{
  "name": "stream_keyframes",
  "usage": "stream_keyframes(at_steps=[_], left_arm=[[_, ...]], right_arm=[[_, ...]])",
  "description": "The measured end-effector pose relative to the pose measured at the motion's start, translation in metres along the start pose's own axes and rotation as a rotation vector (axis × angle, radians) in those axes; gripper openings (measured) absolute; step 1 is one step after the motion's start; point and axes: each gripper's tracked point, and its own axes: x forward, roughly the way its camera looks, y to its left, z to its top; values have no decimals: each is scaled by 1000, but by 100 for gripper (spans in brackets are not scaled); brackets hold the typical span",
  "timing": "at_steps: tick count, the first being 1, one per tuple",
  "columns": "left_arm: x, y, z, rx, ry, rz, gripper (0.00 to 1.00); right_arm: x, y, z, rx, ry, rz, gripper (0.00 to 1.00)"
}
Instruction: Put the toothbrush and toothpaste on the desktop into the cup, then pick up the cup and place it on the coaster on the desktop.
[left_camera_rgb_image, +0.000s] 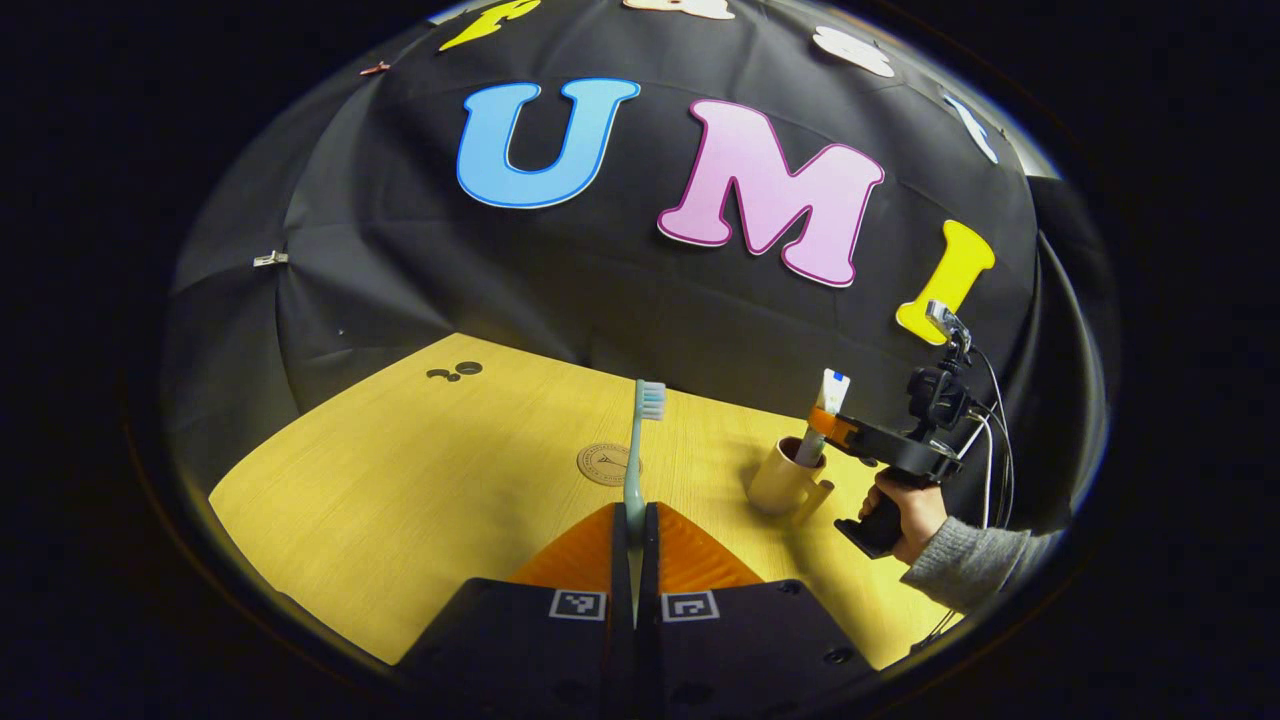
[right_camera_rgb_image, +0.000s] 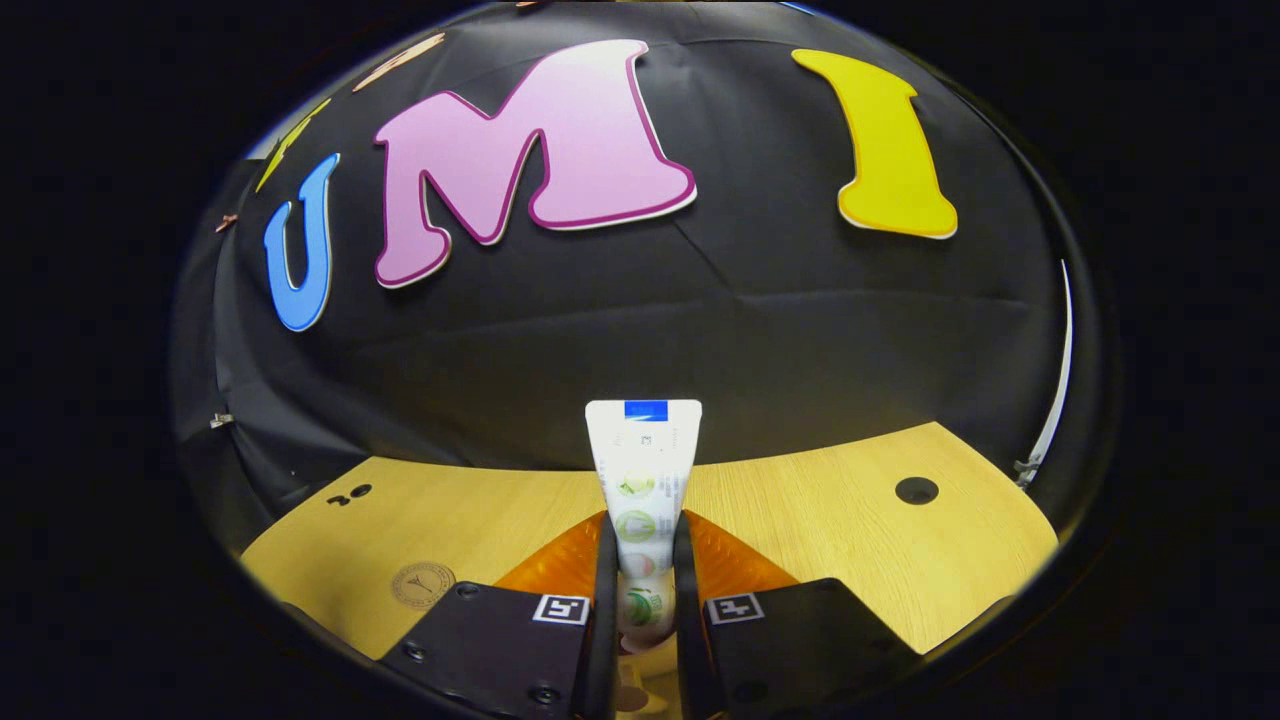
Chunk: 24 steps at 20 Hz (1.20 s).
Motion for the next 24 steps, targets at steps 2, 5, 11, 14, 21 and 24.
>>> stream_keyframes(at_steps=[2,5,11,14,21,24], left_arm=[[1,1,0,-4,2,4,6],[1,3,-1,-5,3,12,6],[0,-1,4,-2,-9,8,6],[2,-15,17,-1,-31,-15,6],[29,-69,67,13,-120,-107,6],[50,-97,88,10,-160,-153,6]], right_arm=[[-1,0,-9,-10,13,-2,24],[-3,1,-25,-14,44,-1,32],[-15,-1,-15,15,26,-15,52],[-32,-12,-5,50,6,-37,63],[-88,-43,15,101,-34,-56,71],[-122,-57,25,111,-62,-72,71]])
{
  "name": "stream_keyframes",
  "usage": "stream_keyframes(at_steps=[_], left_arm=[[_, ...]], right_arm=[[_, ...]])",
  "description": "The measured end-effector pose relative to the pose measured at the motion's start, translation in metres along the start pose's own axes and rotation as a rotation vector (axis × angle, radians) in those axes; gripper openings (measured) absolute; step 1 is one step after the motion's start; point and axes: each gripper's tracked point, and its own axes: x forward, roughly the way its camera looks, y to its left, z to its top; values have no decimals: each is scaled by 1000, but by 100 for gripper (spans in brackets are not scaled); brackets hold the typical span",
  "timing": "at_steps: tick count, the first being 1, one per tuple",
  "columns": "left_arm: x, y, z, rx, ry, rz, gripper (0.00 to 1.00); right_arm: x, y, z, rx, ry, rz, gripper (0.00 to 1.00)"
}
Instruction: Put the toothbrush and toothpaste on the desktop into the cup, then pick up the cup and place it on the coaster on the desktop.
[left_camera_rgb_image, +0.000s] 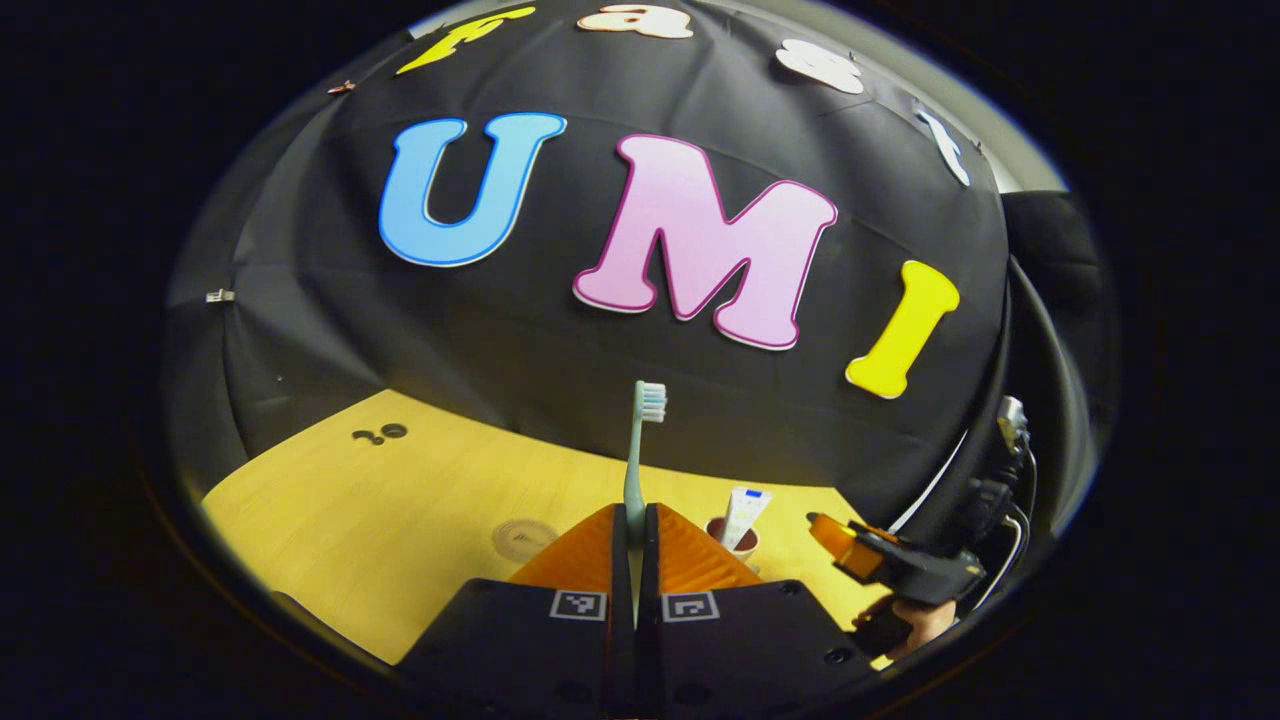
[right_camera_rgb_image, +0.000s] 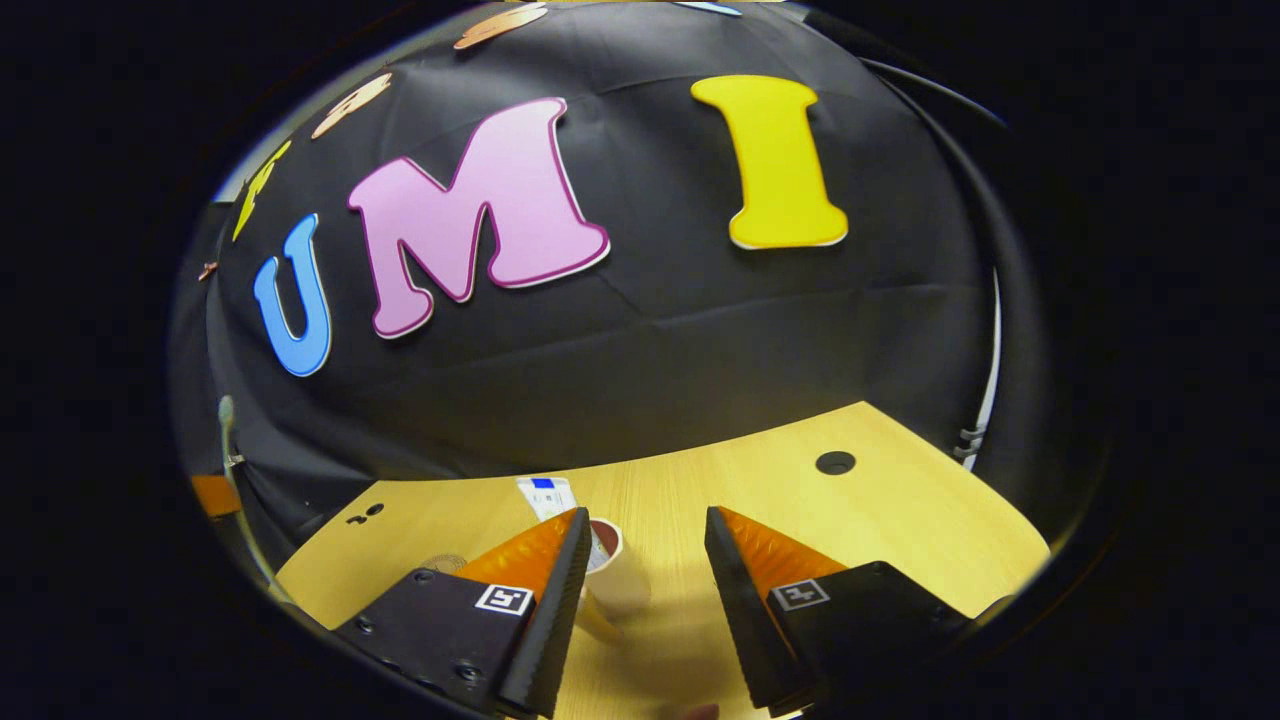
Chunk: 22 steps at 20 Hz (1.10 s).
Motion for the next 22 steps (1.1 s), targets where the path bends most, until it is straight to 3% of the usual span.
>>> stream_keyframes(at_steps=[7,14,22], left_arm=[[71,-50,1,-123,-57,-117,6],[144,-57,-14,-271,-113,-132,6],[195,-71,-40,-227,-132,-109,6]], right_arm=[[-55,-17,7,31,-15,-2,71],[-72,-29,-7,64,-5,-11,71],[-70,-41,-23,67,23,-18,71]])
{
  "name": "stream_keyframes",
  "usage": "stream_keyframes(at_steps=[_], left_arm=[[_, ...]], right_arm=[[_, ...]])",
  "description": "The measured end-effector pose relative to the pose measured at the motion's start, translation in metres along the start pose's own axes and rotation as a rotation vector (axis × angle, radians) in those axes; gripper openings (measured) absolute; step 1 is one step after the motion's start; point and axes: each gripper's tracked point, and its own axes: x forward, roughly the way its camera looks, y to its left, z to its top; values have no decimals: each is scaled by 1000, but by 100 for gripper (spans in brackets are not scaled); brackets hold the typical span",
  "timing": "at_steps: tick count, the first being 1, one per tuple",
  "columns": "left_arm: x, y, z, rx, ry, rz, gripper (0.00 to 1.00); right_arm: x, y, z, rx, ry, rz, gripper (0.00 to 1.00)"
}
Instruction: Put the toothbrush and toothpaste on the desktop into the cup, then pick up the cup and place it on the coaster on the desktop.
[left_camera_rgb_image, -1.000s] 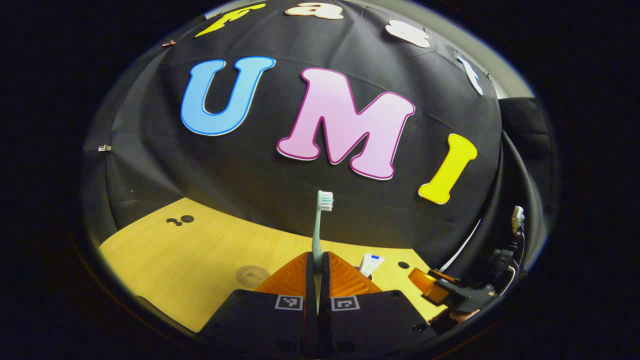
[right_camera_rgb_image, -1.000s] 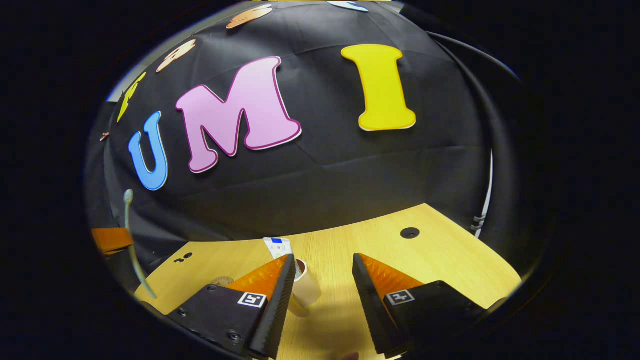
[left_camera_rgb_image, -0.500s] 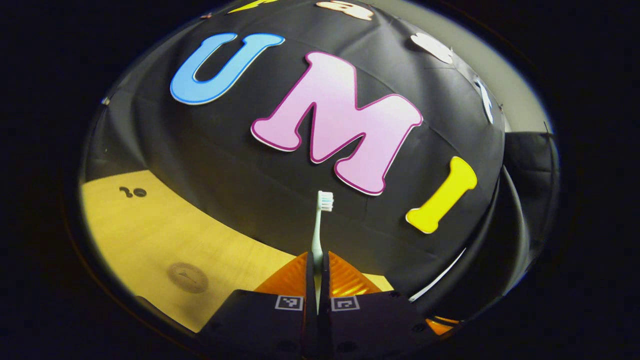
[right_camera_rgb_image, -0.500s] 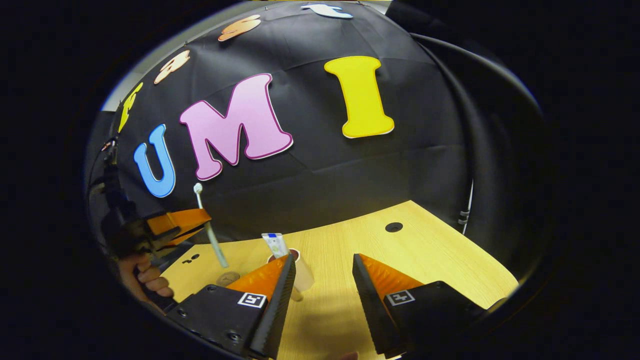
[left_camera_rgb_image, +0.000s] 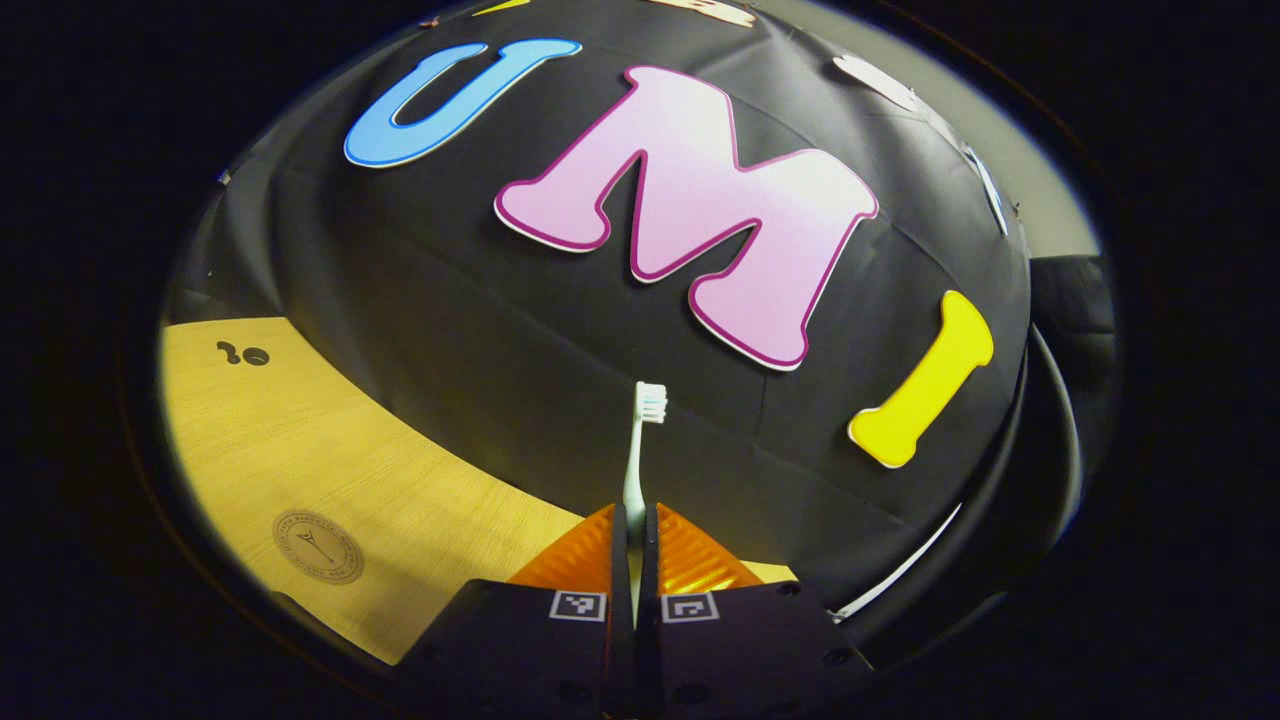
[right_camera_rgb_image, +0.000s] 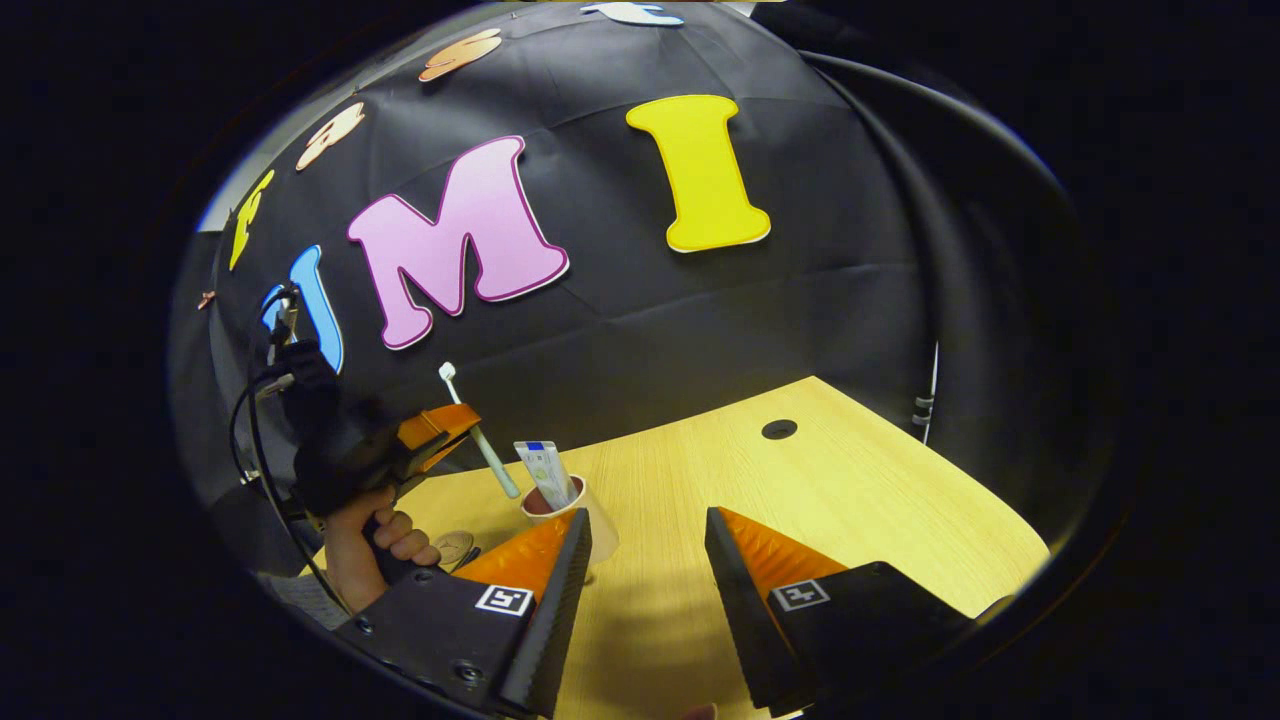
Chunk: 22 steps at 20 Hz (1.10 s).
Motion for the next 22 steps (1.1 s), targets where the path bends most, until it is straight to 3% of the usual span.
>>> stream_keyframes(at_steps=[9,14,22], left_arm=[[11,7,-38,2,42,28,6],[-5,-1,-58,61,60,-6,6],[-13,14,-80,180,61,51,7]], right_arm=[[1,-8,-10,6,25,2,71],[1,-12,-9,19,21,-5,71],[-5,-8,-8,5,14,7,71]])
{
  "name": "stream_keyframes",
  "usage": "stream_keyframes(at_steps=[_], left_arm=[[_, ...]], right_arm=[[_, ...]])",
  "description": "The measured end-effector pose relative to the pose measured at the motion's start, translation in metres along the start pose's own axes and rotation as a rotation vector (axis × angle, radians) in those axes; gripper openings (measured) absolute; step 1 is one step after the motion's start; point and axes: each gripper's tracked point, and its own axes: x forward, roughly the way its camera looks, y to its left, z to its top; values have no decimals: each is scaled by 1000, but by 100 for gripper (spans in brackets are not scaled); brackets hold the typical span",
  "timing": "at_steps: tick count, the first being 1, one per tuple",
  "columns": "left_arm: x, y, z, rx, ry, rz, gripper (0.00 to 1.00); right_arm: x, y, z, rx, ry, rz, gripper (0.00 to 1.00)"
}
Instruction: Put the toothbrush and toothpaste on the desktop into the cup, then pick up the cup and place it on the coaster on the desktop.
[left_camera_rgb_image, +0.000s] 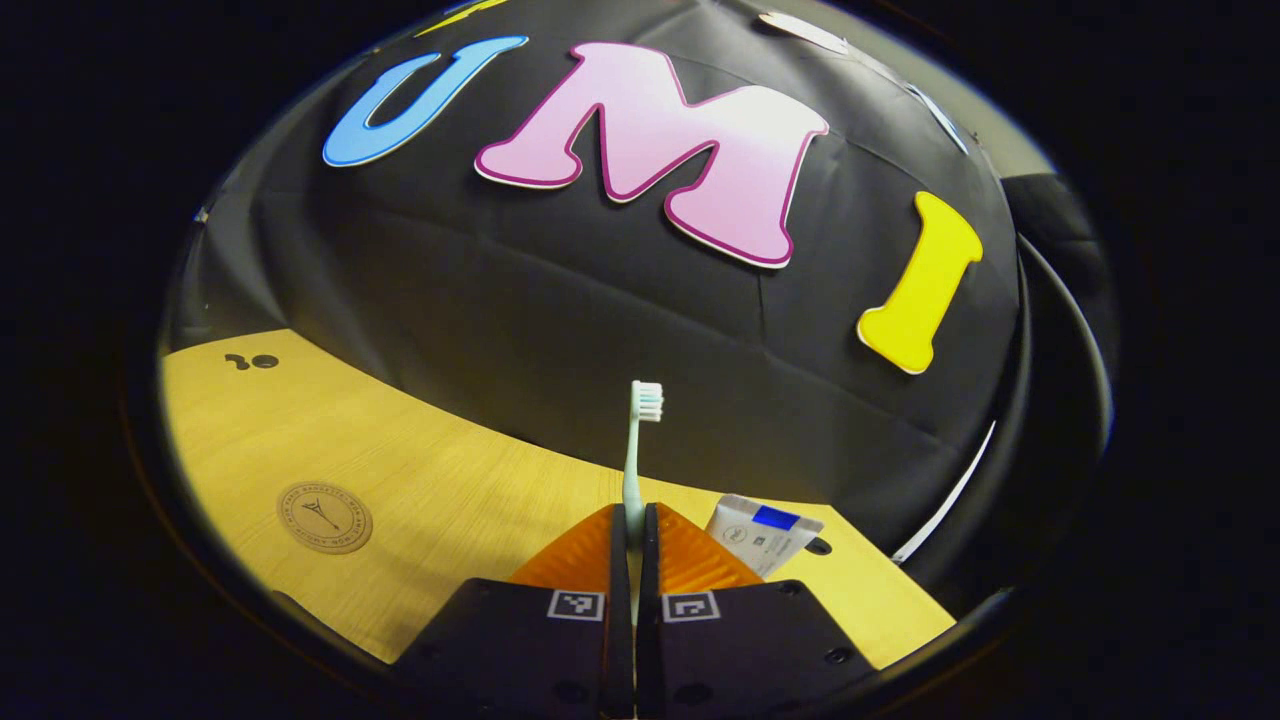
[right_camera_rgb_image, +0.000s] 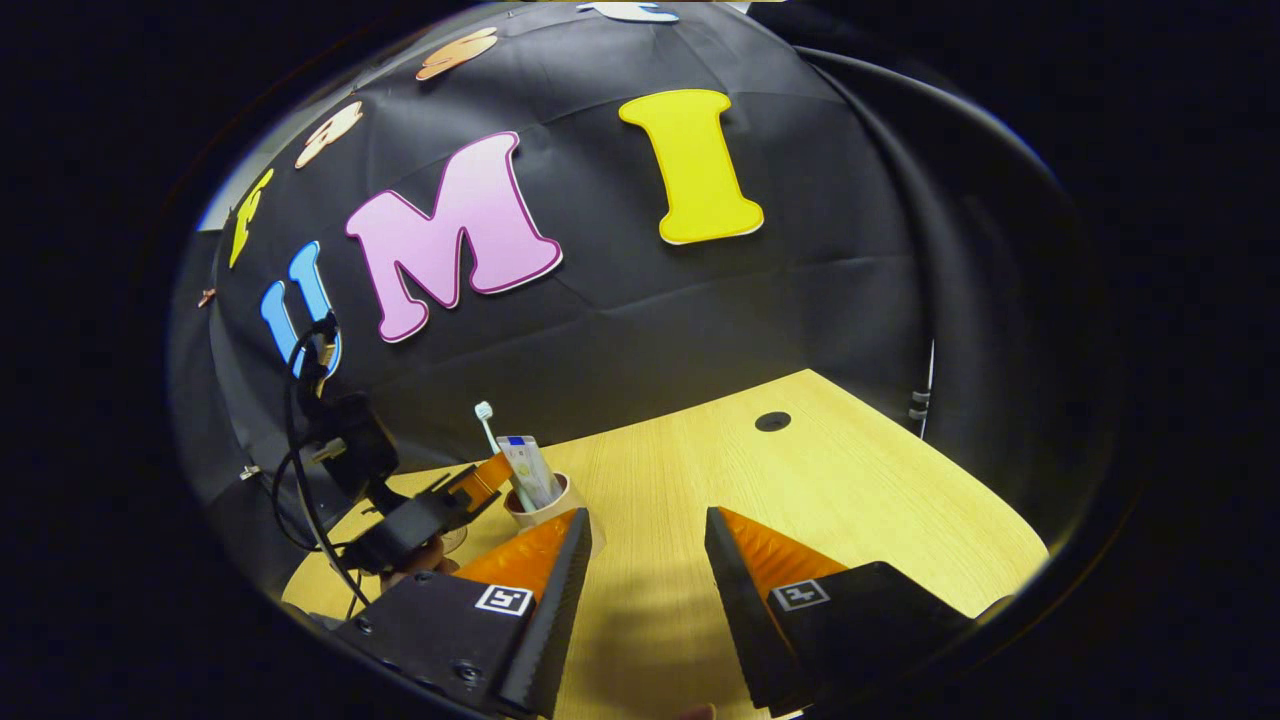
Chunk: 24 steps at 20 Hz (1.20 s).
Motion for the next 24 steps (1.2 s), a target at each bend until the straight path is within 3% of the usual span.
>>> stream_keyframes(at_steps=[5,9,14,15,16,20,24], left_arm=[[-6,-3,-11,92,-1,2,12],[-12,-1,-19,110,8,-6,19],[-17,2,-20,116,29,-6,39],[-18,6,-25,110,44,6,48],[-18,8,-28,96,56,9,68],[-33,23,-18,73,42,37,77],[-54,29,4,55,22,46,78]], right_arm=[[-4,-2,-3,-7,4,2,71],[-6,-4,-8,-4,15,-3,71],[-7,-3,-11,-6,22,-5,71],[-8,-2,-11,-5,23,-4,72],[-8,-1,-11,-6,24,-3,71],[-9,0,-14,-14,36,1,72],[-6,2,-9,-24,48,-2,75]])
